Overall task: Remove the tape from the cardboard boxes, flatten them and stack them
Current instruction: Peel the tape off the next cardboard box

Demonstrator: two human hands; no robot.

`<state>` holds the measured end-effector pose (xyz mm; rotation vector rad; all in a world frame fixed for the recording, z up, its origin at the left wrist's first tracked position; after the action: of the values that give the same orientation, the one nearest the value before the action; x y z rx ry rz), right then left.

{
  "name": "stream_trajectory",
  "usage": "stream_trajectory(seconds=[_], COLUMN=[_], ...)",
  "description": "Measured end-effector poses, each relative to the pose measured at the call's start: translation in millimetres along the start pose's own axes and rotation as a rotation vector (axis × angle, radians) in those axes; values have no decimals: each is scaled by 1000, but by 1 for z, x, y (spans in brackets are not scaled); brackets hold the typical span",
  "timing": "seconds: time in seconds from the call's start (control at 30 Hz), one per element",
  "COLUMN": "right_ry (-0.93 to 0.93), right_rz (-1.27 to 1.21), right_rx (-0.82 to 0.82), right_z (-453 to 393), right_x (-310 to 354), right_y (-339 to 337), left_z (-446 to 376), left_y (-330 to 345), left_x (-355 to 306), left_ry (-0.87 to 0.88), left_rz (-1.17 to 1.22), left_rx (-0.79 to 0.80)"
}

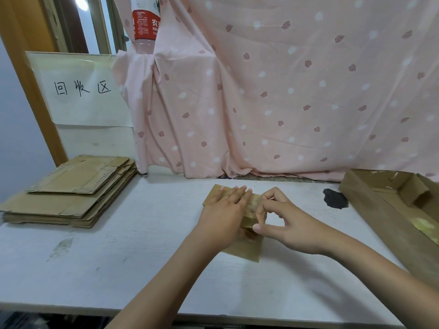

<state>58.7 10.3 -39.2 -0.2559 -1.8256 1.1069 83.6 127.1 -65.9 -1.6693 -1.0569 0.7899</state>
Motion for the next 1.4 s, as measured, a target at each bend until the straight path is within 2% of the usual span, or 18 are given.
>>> stream_trajectory(seconds=[0.1,0.23,0.4,0.57,0.67,1.0,1.13,1.17,1.27,1.3,1.4], right_ry=[-18,14,115,235,252,255,241,250,208,169,117], right_rz=[51,-2,-33,-462,-688,-751,-872,-805,-185,-55,91], right_rx=[-33,-99,-225,-380,-426,-455,-324,-287,-182,-132,-103], right_z=[-3,4,16,15,11,-6,-15,-18,-27,-30,-38], right_x=[-1,-4,-26,-43,-44,-44,-36,-34,-19,-13,-7], right_y=[-3,-14,-31,-34,-37,-48,-40,-40,-43,-40,-41], left_z=[0,2,7,6,10,17,16,16,17,17,18], left_y=[0,-5,-11,-12,-11,-14,-15,-15,-14,-14,-14], left_x=[1,5,2,-5,-4,3,0,-1,-1,-2,-2], left_ry=[7,13,27,-57,-63,-17,-5,-3,-5,-4,-1], left_rz=[21,66,65,55,96,143,141,133,104,101,102], left_rx=[25,90,63,-38,-17,35,54,59,61,60,60])
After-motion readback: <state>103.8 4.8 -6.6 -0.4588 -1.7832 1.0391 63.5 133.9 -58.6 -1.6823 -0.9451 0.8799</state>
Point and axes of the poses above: each hand's wrist, its own z-axis away from the middle knuckle, its own y-axis out of the palm, x = y × z, the point moved 8 cm from there along -z, towards the middle knuckle, and after that the axes turned 1 degree about z, right-handed, at the moved point
